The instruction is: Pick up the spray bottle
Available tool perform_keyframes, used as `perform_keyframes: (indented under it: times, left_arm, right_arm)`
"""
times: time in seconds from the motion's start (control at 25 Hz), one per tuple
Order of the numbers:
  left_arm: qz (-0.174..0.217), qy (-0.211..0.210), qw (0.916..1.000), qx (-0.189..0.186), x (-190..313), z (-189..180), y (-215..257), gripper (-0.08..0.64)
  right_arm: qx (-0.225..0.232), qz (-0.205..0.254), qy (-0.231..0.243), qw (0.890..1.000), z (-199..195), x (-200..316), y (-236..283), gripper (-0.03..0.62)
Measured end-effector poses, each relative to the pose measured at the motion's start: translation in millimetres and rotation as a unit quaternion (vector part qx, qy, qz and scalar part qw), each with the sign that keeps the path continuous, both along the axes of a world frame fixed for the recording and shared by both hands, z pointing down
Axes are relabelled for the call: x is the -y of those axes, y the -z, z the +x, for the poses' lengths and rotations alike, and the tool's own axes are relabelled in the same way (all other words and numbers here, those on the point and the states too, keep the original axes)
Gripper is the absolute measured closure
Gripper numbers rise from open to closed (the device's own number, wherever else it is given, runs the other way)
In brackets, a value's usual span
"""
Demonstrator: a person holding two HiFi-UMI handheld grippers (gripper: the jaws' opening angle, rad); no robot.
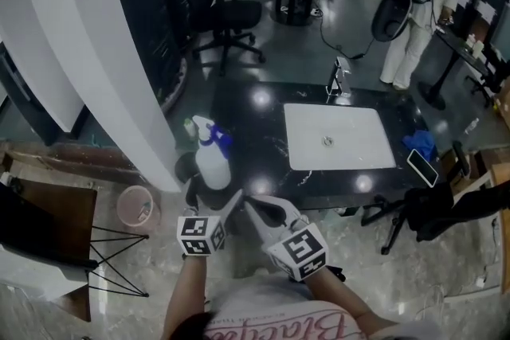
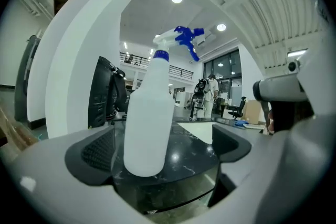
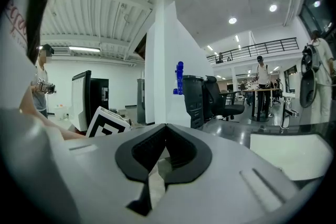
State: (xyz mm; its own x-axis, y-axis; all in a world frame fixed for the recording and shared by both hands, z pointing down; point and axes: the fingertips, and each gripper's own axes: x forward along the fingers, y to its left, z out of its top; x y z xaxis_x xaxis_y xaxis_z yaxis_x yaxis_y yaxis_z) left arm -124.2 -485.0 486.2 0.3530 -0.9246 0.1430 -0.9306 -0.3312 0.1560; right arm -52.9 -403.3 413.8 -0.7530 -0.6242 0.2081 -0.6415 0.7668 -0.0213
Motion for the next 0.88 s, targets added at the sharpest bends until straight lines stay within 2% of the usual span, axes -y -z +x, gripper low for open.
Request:
perform_keyframes:
  times: [0.16, 0.52, 0.6, 0.64, 0.68, 0.88]
  left_arm:
    - [-0.005, -0.011, 0.9998, 0.015, 20, -1, -8, 0.005]
    - [0.017, -0.046, 0.9963, 0.07, 63, -1, -26, 0.006]
    - [0.014, -0.055, 0.994, 0.093, 66, 0, -28, 0.041]
    - [0.011, -0.059, 0.993, 0.101, 66, 0, -29, 0.126]
    - [0.01, -0.063, 0.9924, 0.105, 66, 0, -29, 0.149]
    - [0.005, -0.078, 0.9914, 0.104, 64, 2, -32, 0.155]
  right_arm:
    - [-0.003, 0.0, 0.002, 1.0, -8, 12, -1, 0.59]
    - [-0.001, 0.005, -0.013, 1.0, -19, 38, -26, 0.591]
    - [-0.001, 0.006, -0.022, 1.0, -19, 43, -30, 0.591]
    - [-0.001, 0.005, -0.026, 1.0, -19, 45, -31, 0.59]
    - [0.0, 0.003, -0.029, 1.0, -19, 47, -32, 0.589]
    - [0.004, -0.001, -0.041, 0.999, -18, 52, -27, 0.591]
